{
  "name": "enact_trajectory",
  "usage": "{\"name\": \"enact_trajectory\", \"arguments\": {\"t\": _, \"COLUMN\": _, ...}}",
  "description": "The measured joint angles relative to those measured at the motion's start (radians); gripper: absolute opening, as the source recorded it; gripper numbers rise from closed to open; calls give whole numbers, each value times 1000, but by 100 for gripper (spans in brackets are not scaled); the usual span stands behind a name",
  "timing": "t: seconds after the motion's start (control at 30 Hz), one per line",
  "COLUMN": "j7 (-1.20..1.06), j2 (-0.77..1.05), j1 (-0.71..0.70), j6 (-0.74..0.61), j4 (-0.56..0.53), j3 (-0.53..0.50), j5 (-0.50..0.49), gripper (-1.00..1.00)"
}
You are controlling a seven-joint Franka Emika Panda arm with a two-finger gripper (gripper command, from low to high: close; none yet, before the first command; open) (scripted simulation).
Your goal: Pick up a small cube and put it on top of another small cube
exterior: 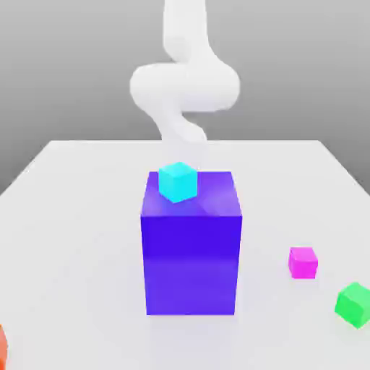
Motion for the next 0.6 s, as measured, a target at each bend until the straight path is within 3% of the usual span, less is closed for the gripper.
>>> {"name": "enact_trajectory", "arguments": {"t": 0.43, "j7": -506, "j2": 485, "j1": 375, "j6": 337, "j4": -325, "j3": 94, "j5": 48, "gripper": 0}}
{"name": "enact_trajectory", "arguments": {"t": 0.6, "j7": -664, "j2": 673, "j1": 494, "j6": 468, "j4": -450, "j3": 168, "j5": 16, "gripper": 0}}
